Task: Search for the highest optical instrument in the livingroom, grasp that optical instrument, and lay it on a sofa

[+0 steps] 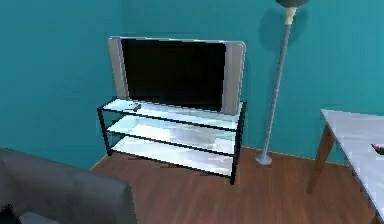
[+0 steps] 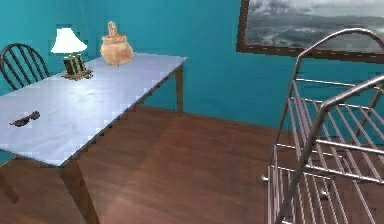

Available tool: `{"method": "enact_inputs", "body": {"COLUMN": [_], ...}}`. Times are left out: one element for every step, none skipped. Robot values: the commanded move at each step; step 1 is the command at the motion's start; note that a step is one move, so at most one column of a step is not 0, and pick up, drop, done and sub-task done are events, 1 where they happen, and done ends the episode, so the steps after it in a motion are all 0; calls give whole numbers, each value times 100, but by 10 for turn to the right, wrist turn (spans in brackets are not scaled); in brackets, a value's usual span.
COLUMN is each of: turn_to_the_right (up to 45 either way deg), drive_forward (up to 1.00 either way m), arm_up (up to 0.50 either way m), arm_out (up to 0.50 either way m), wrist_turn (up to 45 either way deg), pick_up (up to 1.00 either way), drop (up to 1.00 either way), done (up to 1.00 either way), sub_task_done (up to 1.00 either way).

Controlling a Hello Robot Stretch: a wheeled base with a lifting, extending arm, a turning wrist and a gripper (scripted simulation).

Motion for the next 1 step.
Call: {"method": "enact_inputs", "body": {"turn_to_the_right": [30], "drive_forward": [0], "arm_up": [0], "arm_out": [0], "wrist_turn": [0], "pick_up": [0], "drop": [0], "done": [0], "sub_task_done": [0]}}
